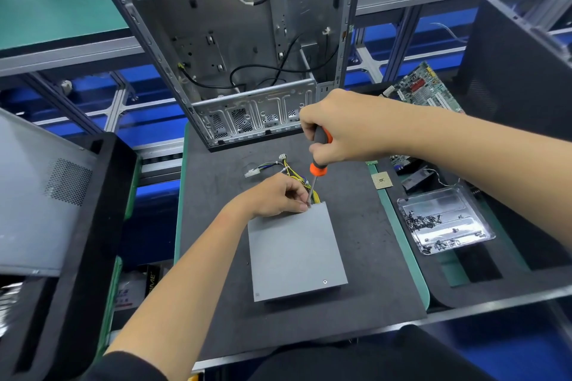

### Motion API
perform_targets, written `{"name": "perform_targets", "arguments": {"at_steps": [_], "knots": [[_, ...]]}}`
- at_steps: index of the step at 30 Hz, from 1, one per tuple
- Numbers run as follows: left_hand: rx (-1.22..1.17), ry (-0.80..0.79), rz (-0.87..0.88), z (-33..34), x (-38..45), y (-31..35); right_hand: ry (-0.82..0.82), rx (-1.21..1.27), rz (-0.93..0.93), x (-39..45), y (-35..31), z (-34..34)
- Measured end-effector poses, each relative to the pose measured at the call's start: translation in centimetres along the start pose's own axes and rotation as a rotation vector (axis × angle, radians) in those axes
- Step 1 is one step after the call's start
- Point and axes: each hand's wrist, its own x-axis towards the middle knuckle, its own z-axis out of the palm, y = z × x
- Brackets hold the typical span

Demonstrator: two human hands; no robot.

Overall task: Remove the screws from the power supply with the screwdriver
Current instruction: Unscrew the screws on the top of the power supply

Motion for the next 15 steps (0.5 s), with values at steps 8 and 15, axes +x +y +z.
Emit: {"name": "perform_targets", "arguments": {"at_steps": [8, 15], "knots": [[0.018, 0.036, 0.052, 0.35, -0.30, -0.13, 0.012, -0.012, 0.002, -0.17, -0.12, -0.05], [0.000, 0.090, 0.090, 0.61, -0.26, -0.70, 0.009, -0.018, 0.008, -0.19, -0.04, 0.38]]}}
